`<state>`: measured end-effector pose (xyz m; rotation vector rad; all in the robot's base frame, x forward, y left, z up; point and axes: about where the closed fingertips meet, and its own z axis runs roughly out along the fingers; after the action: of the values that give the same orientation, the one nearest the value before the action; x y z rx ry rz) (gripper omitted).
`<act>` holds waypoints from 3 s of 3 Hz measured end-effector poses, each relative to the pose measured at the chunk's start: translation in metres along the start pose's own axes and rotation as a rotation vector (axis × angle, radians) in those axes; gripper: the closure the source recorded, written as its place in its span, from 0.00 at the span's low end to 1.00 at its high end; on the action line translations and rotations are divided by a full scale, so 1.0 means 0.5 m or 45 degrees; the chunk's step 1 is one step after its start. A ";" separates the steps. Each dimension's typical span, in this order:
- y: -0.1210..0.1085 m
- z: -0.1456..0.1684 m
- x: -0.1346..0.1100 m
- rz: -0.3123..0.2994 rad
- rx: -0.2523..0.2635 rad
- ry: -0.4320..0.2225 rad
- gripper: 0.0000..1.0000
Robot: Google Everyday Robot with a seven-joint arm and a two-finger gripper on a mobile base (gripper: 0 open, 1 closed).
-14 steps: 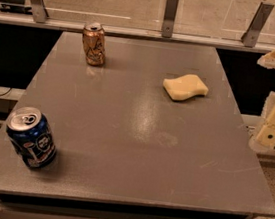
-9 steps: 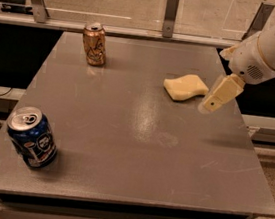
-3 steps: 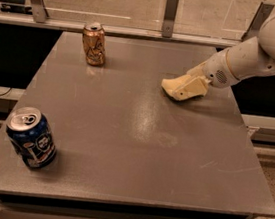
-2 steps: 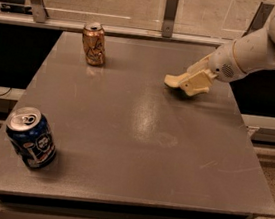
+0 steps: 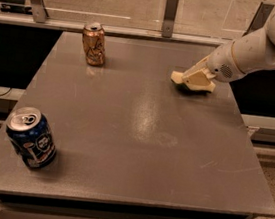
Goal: Move sponge near orange can
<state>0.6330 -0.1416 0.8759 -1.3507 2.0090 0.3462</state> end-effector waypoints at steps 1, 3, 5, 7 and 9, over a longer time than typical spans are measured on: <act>0.029 0.071 -0.076 -0.085 -0.055 -0.073 1.00; 0.081 0.195 -0.233 -0.233 -0.157 -0.245 1.00; 0.108 0.260 -0.337 -0.311 -0.219 -0.352 0.83; 0.122 0.289 -0.354 -0.312 -0.254 -0.375 0.36; 0.124 0.291 -0.347 -0.300 -0.262 -0.373 0.00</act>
Offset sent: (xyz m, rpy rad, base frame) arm 0.0303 0.1565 -0.0071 0.1264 -0.0904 0.2466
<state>0.6738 0.0895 0.8753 -1.5450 1.5898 0.6163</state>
